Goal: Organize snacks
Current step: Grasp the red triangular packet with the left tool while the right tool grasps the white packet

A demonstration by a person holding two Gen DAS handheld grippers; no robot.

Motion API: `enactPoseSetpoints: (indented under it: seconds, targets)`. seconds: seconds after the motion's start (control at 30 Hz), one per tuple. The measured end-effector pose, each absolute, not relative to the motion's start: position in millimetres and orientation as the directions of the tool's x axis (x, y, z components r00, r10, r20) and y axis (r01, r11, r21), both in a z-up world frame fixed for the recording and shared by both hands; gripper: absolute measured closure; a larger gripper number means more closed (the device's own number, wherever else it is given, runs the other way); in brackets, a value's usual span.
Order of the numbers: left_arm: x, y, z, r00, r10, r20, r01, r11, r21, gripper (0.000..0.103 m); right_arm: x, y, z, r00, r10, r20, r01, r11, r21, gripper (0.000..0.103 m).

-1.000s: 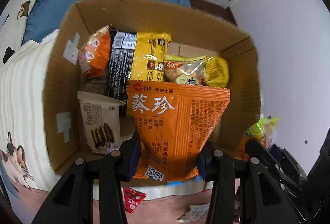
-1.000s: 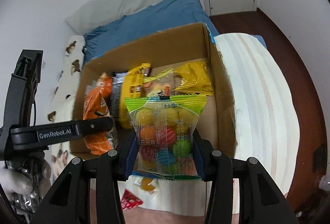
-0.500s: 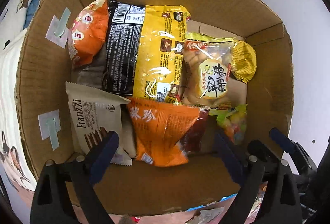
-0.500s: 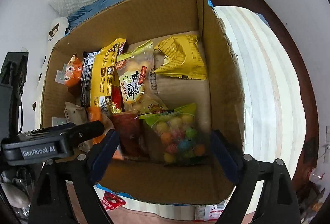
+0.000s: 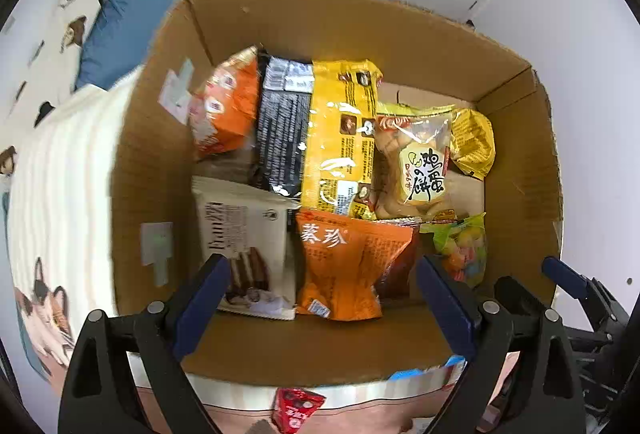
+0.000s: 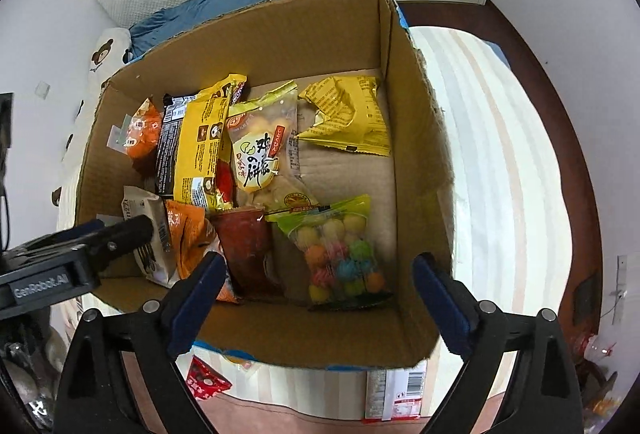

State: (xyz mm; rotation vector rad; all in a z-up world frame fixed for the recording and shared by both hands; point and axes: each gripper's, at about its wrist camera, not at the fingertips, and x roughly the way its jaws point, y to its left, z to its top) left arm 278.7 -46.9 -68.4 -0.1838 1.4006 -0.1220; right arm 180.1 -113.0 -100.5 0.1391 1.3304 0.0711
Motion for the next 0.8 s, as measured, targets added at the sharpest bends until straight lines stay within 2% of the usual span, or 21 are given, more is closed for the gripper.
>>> enactPoseSetpoints:
  seconds: [0.43, 0.8]
  targets:
    - [217.5, -39.2, -10.4, 0.373, -0.102, -0.922, -0.013, 0.993, -0.115, 0.008, 128.6, -102.2, -59.0, 0.376, 0.084, -0.923, -0.018, 0.996, 0.083, 0.004]
    - [143.5, -31.1, 42.9, 0.530, -0.063, -0.846, -0.013, 0.997, -0.082, 0.008, 61.0, -93.8, -7.5, 0.491, 0.127, -0.862, -0.056, 0.992, 0.114, 0.004]
